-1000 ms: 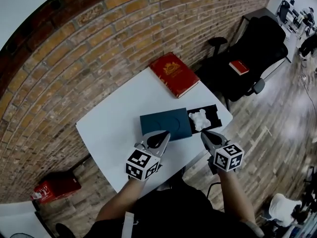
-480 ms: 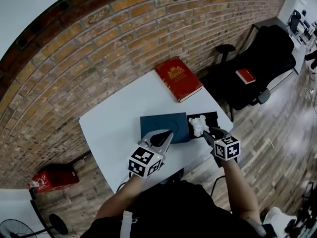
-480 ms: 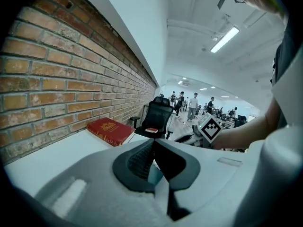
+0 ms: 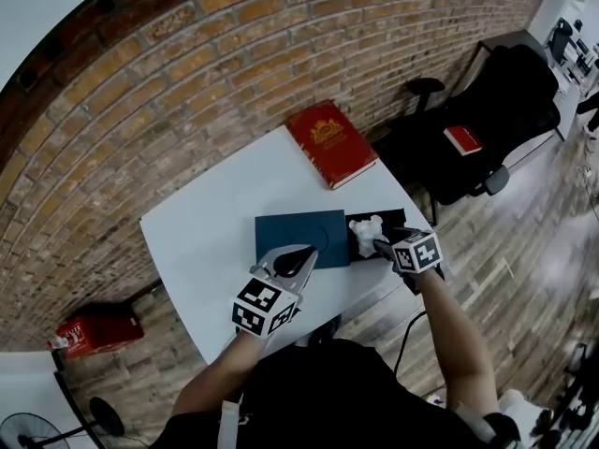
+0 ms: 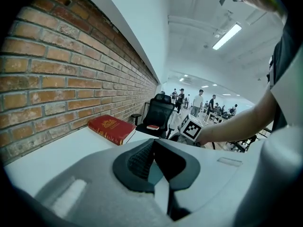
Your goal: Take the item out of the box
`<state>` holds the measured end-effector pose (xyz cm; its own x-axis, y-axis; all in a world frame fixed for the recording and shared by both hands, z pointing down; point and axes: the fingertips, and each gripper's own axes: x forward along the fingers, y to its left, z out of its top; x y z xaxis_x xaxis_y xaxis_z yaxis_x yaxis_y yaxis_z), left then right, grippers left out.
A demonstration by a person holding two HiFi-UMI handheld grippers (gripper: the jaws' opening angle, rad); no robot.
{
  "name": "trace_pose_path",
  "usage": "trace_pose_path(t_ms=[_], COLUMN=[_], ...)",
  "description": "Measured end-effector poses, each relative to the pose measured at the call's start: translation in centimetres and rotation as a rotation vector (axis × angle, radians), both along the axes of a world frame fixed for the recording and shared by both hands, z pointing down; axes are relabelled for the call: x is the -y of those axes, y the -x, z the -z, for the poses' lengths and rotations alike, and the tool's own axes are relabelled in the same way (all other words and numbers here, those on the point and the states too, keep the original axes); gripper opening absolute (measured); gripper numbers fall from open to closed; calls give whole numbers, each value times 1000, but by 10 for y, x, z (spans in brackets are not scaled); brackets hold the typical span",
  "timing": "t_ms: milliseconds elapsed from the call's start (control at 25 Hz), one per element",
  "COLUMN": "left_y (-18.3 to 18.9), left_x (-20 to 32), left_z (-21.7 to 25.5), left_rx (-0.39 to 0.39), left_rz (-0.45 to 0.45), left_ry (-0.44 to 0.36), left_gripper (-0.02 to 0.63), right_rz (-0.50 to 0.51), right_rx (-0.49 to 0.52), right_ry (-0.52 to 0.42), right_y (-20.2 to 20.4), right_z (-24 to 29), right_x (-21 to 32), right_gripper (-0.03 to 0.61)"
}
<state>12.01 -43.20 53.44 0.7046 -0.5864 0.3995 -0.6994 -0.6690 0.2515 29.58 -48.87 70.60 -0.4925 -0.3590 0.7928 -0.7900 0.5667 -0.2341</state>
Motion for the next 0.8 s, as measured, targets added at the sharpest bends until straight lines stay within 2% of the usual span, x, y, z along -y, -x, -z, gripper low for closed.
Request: trace_pose_path(t_ms=[320, 560, 800], left_y=[-4, -4, 2], left_x=[-3, -10, -19], left_z=[-3, -2, -3], left_rx=[-9, -6, 1], left_rz=[1, 13, 38], left_ry=[9, 10, 17], left_gripper=[0, 0, 0], right_rz=[97, 172, 265], right_rx=[-76, -182, -262], right_ry=[102, 119, 121], right_y=[3, 2, 10], right_z=[-25, -33, -41], right_x=[-9, -3, -9], right_gripper=[256, 178, 181])
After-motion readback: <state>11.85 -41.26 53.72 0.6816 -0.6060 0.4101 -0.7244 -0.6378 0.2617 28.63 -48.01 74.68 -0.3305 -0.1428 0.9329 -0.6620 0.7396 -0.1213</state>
